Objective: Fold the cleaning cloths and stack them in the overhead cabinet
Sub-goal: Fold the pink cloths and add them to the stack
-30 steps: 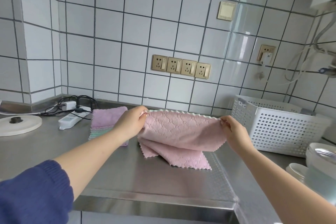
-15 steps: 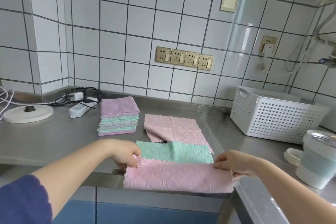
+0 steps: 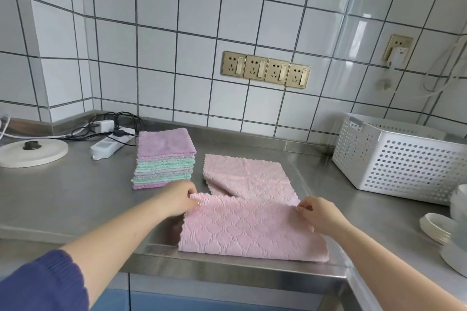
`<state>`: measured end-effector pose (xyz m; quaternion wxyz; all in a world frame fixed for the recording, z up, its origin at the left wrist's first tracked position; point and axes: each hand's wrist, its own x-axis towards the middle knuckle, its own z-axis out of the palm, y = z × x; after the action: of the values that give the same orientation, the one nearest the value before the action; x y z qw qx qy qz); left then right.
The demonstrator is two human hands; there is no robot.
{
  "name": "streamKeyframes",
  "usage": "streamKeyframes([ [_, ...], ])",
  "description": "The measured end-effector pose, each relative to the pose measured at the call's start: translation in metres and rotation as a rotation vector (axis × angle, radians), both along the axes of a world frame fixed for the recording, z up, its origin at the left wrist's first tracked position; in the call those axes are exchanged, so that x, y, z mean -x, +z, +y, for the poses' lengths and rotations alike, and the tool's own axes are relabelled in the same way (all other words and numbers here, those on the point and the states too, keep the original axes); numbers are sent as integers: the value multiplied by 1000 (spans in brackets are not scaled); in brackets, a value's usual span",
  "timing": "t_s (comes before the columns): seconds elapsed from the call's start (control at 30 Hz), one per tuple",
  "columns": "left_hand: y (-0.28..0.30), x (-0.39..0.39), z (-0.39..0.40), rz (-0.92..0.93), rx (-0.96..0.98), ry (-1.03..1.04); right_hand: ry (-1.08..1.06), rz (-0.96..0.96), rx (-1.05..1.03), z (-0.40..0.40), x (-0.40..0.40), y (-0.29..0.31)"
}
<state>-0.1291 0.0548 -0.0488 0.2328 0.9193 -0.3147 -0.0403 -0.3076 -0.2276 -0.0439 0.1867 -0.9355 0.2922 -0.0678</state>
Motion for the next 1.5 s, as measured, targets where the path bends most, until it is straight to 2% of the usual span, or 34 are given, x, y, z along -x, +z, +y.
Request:
streamKeyframes([
  [0.4,-11,-16,-10,-58,-38,47,-61,-42,114,-6,-14,-10],
  [0.53,-11,-12,-11,-62,-96,43,-115,-63,67,-4,-16,-12],
  [0.6,-8,-8,-12,-143,-123,37,-137,-118,90,2,-15,-7],
  [0.67,-6,4,-17,-290,-92,-16,-83,-180,222,15,-14,0],
  [0.73,-8,22,-27,-359,-47,-146,36,-228,281,40,-17,5],
  [0.87,-27,59,-52,-365,-58,-416,256,-73,204,99,-29,-6],
  [0.93,-33,66,-57,-335,-82,-452,289,-25,180,116,-30,-17],
  [1.13,-34,55,-41,-220,-338,-278,222,178,298,94,-5,-43],
  [1.33,-36,44,-25,-99,-361,-122,198,248,265,79,2,-38],
  [1.5,-35,43,-22,-77,-391,-99,165,259,254,67,5,-38],
])
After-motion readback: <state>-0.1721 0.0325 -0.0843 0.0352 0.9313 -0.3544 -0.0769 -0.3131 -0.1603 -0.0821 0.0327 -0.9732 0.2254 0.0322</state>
